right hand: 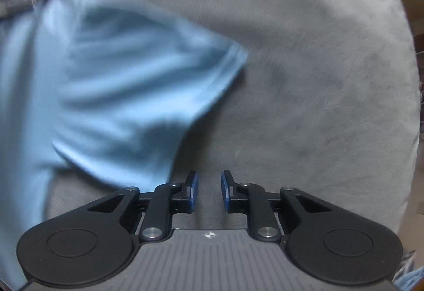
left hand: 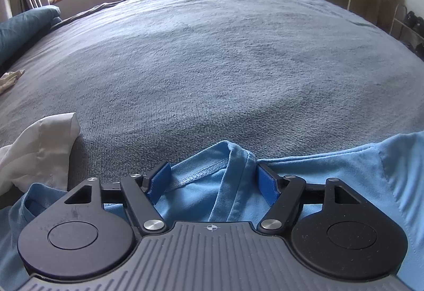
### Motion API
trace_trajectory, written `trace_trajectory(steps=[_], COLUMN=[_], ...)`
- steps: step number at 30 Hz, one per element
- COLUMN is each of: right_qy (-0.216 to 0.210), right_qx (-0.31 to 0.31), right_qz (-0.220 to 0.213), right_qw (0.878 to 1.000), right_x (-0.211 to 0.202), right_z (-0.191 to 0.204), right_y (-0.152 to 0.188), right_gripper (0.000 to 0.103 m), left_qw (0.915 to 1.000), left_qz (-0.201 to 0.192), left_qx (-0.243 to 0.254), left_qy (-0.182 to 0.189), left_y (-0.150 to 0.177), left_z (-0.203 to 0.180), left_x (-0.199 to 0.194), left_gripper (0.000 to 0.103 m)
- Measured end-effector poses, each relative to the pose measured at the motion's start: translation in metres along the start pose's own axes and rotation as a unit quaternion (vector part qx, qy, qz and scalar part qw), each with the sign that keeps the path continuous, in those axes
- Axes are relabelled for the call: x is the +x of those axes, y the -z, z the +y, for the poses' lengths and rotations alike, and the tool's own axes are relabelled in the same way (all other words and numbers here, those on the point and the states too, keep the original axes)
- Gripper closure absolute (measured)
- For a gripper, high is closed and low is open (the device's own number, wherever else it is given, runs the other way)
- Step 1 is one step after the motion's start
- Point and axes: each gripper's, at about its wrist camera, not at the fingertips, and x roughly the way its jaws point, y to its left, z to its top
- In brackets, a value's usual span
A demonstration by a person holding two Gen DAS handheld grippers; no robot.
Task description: Fold clothes
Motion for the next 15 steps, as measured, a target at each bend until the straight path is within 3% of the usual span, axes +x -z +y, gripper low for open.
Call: trace_trajectory(steps=[3, 6, 9, 14, 15], right_qy=[-0.045, -0.031, -0.006, 0.071, 0.060], right_qx=[-0.013, -0.057, -0.049, 0.068, 0.103], right_qz=[-0.063, -0.067, -0.048, -0.015, -0.012], right_qw=[0.997, 0.996, 0.998, 0.995, 0.993], right_x=[-0.018, 0.001, 0.024, 0.022, 0.018], right_z=[0.013, 0.036, 0.021, -0.038, -0.050], right_y=[-0.011, -0.023, -0.014, -0.002, 0.002], right_gripper=[0.083, 0.085, 0.085, 0.084, 0.081], left_qw=[1.0000, 1.0000, 1.0000, 0.9999, 0.9999], left_qz=[0.000, -0.001, -0.001, -0.007, -0.009], left_qx=[0.003, 0.006, 0.009, 0.012, 0.012], left_qy=[-0.002, -0.004, 0.001, 0.003, 0.003], left_y=[0.000, 0.000, -0.001, -0.002, -0.003], left_z=[-0.001, -0.001, 0.001, 0.002, 0.002], left_x=[0.000, 0.000, 0.000, -0.005, -0.008], left_gripper=[0.031, 0.031, 0.031, 0.031, 0.031])
